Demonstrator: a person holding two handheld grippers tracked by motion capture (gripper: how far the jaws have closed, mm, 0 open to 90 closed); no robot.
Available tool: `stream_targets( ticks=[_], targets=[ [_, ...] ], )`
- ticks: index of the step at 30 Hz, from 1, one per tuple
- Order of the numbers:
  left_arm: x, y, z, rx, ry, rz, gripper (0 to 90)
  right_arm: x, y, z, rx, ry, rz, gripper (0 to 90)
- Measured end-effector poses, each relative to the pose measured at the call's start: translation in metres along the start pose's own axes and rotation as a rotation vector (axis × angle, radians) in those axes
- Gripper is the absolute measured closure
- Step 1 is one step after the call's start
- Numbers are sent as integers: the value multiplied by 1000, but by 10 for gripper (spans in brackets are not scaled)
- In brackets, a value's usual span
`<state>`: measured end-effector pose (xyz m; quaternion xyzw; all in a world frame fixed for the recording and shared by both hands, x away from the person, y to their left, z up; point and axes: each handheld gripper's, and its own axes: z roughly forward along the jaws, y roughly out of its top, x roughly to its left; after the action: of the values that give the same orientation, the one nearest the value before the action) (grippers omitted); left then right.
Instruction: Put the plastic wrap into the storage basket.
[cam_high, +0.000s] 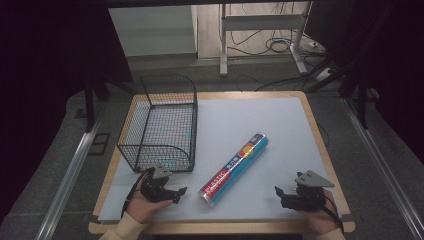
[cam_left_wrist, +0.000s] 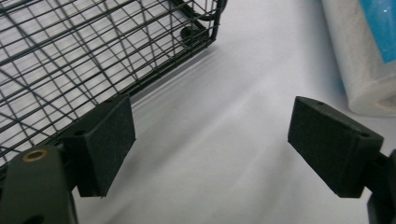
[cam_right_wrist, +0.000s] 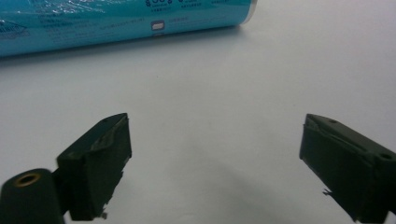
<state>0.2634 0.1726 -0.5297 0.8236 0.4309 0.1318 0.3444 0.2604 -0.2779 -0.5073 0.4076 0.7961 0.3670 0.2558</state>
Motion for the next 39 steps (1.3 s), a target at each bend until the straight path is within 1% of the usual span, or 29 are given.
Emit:
stream_targets(
  ticks=[3,9,11,13,16,19,23,25,26,28,30,33,37,39],
  targets=[
    [0,0,-1,-2,4,-3,150,-1,0,0,-2,-2,5,109],
    [-3,2,-3,2,0,20,148,1,1,-1,0,-5,6,118],
    [-4,3,-4,2,-2,29,148,2,1,-1,11,-8,15,121],
    [-6,3,-5,0,-8,32,148,3,1,0,14,-1,24,122],
    [-9,6,-7,5,-12,38,148,3,1,-1,6,1,20,122],
    [-11,9,-10,-7,-17,23,149,0,1,-1,5,-6,32,122],
    [-15,14,-14,-8,-18,20,149,-2,-1,-1,7,-6,38,122],
    [-17,16,-16,-10,-18,17,149,-2,-1,-1,4,3,43,122],
    [-17,17,-17,-12,-20,15,149,-3,-1,-1,1,15,50,122],
    [-19,18,-19,-10,-18,17,149,-3,-1,-1,-2,19,54,122],
    [-20,19,-20,-9,-18,14,149,-3,-2,-1,-7,22,51,122],
    [-21,22,-23,-4,-13,20,149,-1,-2,0,-8,19,50,122],
    [-25,28,-28,0,-10,33,149,2,-2,0,-12,16,31,122],
    [-27,30,-28,6,-10,32,150,3,-2,0,-16,12,24,122]
  ],
)
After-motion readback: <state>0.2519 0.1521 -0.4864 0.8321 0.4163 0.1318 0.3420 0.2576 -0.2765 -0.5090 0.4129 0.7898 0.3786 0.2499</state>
